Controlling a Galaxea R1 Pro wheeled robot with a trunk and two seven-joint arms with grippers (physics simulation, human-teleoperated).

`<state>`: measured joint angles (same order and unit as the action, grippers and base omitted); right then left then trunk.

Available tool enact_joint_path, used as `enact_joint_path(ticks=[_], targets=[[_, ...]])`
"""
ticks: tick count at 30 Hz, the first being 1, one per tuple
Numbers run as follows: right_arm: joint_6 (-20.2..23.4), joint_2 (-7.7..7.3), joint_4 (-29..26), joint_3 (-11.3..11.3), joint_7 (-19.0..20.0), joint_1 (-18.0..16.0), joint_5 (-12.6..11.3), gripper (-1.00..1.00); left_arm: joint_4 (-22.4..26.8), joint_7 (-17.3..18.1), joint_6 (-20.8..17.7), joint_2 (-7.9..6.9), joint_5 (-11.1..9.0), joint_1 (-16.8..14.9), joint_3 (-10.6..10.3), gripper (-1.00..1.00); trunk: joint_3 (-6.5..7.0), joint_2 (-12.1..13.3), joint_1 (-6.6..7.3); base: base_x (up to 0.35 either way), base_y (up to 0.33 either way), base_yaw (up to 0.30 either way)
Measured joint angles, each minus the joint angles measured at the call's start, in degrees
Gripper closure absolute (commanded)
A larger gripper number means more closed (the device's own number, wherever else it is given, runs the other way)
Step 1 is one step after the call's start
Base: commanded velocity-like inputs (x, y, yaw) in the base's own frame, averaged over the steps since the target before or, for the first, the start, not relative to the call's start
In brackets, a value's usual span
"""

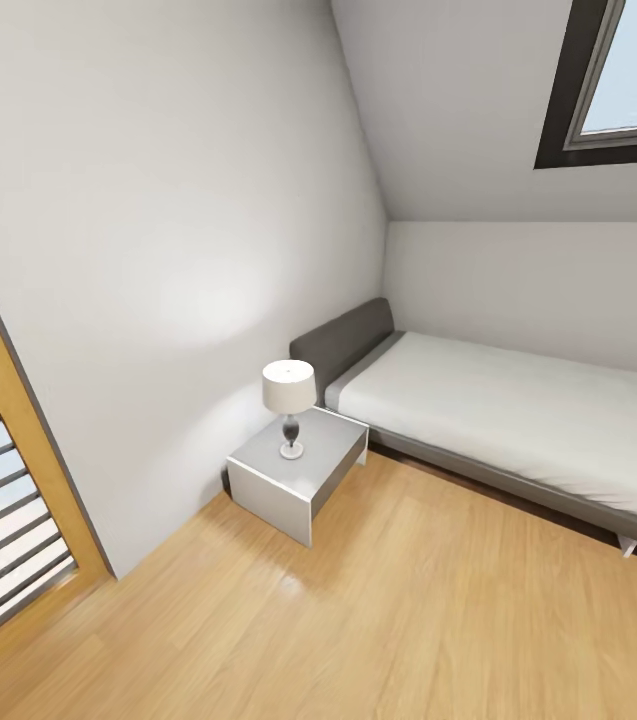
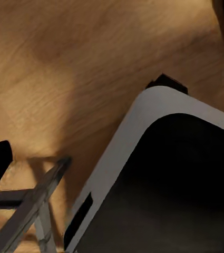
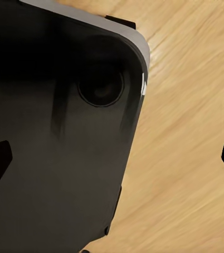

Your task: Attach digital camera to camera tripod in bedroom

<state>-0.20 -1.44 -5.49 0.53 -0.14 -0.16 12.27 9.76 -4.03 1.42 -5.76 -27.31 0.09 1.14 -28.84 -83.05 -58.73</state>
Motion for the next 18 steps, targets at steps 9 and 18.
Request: enact_joint_path(ticks=[9, 18], targets=[[5.62, -0.99, -20.09, -0.47, 0.42, -0.08, -0.11, -1.0, 32.54, -1.99, -28.48, -13.43, -5.47, -0.04, 0.76, -1.0, 0.02, 0.01, 0.0, 0.0, 0.0, 0.0], [29.65, -1.99, -53.47, -1.81, 1.27, -0.39, -0.42, -1.0, 57.97, -6.88, -52.42, -15.36, -7.43, -4.73, 2.74, -1.0, 0.03, 0.01, 0.0, 0.0, 0.0, 0.0]])
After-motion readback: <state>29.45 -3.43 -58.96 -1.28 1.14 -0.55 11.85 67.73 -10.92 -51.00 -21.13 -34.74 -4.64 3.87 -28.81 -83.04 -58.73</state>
